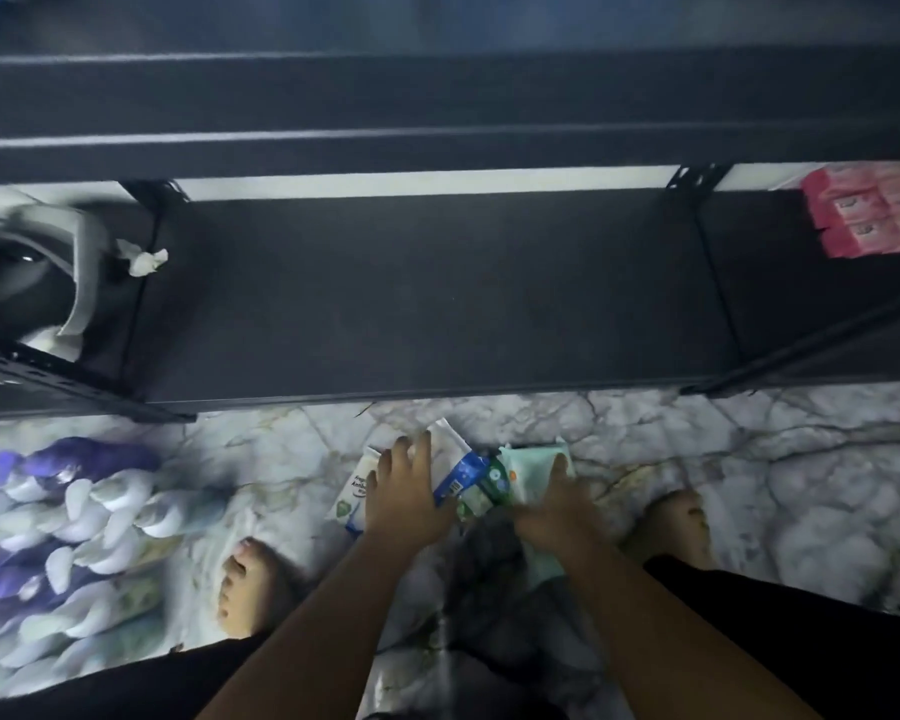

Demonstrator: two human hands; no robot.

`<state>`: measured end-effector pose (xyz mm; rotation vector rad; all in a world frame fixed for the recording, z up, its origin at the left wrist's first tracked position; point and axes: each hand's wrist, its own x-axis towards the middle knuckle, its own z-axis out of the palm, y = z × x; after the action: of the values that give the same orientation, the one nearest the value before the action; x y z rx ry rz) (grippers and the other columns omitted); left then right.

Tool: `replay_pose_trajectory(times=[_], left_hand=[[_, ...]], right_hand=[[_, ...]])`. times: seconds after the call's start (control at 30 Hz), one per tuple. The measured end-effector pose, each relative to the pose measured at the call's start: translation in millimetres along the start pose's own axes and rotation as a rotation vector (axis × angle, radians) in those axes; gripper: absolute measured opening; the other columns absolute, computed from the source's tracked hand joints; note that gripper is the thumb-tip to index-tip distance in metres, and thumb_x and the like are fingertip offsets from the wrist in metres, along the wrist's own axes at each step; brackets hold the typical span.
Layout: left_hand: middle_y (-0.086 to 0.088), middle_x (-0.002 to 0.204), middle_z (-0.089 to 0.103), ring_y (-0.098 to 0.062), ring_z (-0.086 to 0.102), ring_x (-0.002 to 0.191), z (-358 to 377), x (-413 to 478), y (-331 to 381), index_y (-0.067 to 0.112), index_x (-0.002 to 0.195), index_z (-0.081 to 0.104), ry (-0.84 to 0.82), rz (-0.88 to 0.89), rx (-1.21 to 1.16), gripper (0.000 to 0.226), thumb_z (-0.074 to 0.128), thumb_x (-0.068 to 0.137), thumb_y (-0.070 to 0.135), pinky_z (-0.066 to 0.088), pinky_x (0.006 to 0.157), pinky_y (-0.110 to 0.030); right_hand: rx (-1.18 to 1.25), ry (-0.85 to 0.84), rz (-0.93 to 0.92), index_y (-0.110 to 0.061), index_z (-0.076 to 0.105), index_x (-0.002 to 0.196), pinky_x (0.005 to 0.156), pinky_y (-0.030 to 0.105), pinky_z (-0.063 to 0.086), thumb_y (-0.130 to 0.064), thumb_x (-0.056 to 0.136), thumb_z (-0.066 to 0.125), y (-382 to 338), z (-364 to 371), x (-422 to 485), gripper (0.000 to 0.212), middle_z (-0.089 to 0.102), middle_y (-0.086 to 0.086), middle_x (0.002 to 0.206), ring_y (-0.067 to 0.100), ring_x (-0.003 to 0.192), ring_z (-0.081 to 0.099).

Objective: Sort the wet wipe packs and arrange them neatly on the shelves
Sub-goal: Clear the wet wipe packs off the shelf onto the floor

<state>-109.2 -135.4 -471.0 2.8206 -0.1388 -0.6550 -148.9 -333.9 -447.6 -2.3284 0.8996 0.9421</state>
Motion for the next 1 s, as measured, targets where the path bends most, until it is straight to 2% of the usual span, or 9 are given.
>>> replay_pose_trajectory(times=[0.17,0.4,0.47,0.53,0.63,0.73,0.83,0.9,1.0], left_hand=[[-0.006,0.154,0.032,-0.031,0.033,0.140,-61,-6,21,0.020,0.154,0.027,-0.015,0.107,-0.033,0.077,0.056,0.090,0.053,0.039,0.110,-0.047],[0.002,0.140,0.050,-0.025,0.051,0.125,-207,-69,77,0.026,0.144,0.042,0.225,0.348,0.055,0.057,0.052,0.091,0.043,0.052,0.094,-0.041],[0.005,0.137,0.052,-0.022,0.054,0.120,-256,-98,93,0.027,0.140,0.047,0.343,0.455,0.068,0.053,0.051,0.090,0.041,0.053,0.090,-0.038],[0.009,0.126,0.055,-0.019,0.057,0.111,-304,-129,109,0.028,0.130,0.052,0.500,0.579,0.064,0.044,0.050,0.088,0.038,0.053,0.084,-0.034],[0.009,0.111,0.058,-0.018,0.058,0.100,-367,-157,128,0.028,0.116,0.056,0.691,0.696,0.027,0.032,0.051,0.085,0.034,0.051,0.075,-0.032],[0.006,0.109,0.059,-0.023,0.058,0.102,-407,-149,141,0.025,0.114,0.056,0.729,0.626,0.050,0.029,0.052,0.087,0.035,0.052,0.075,-0.037],[0.000,0.121,0.059,-0.026,0.056,0.113,-427,-118,151,0.020,0.124,0.056,0.660,0.478,0.104,0.038,0.053,0.092,0.039,0.052,0.083,-0.040],[-0.003,0.126,0.056,-0.027,0.052,0.119,-431,-97,154,0.016,0.129,0.053,0.625,0.429,0.129,0.045,0.054,0.093,0.043,0.050,0.090,-0.041],[-0.007,0.136,0.049,-0.028,0.043,0.128,-424,-77,155,0.013,0.142,0.044,0.634,0.414,0.175,0.061,0.053,0.094,0.051,0.044,0.104,-0.041]], right_hand=[[-0.183,0.105,-0.160,-0.023,0.008,0.160,0.104,0.042,0.046,-0.067,0.082,0.057,-31,-57,-38,0.101,0.039,0.014,0.151,0.036,0.132,0.049],[-0.229,0.382,-0.465,-0.030,0.040,0.149,0.102,0.040,0.048,-0.067,0.086,0.054,-60,-175,-162,0.074,0.049,-0.001,0.146,0.027,0.131,0.051],[-0.173,0.516,-0.568,-0.031,0.055,0.138,0.096,0.037,0.050,-0.058,0.088,0.057,-61,-210,-202,0.058,0.058,-0.006,0.134,0.023,0.121,0.057],[-0.047,0.708,-0.710,-0.030,0.069,0.115,0.087,0.036,0.055,-0.044,0.086,0.062,-61,-245,-236,0.034,0.068,-0.009,0.108,0.020,0.100,0.064],[0.082,0.994,-0.894,-0.027,0.067,0.084,0.071,0.038,0.055,-0.025,0.079,0.062,-69,-296,-260,0.007,0.061,-0.011,0.078,0.017,0.074,0.059],[0.076,1.016,-0.906,-0.025,0.068,0.109,0.087,0.040,0.053,-0.021,0.085,0.062,-86,-340,-264,0.025,0.062,-0.006,0.106,0.021,0.100,0.059],[-0.152,0.863,-0.712,-0.028,0.037,0.152,0.108,0.048,0.039,-0.039,0.096,0.052,-106,-368,-254,0.058,0.039,-0.004,0.153,0.027,0.138,0.036],[-0.235,0.793,-0.623,-0.029,0.022,0.157,0.109,0.055,0.033,-0.049,0.099,0.044,-115,-374,-243,0.065,0.028,-0.005,0.160,0.028,0.143,0.028],[-0.280,0.784,-0.553,-0.026,0.029,0.154,0.105,0.055,0.032,-0.053,0.099,0.041,-118,-371,-227,0.063,0.031,-0.003,0.153,0.028,0.138,0.027]])
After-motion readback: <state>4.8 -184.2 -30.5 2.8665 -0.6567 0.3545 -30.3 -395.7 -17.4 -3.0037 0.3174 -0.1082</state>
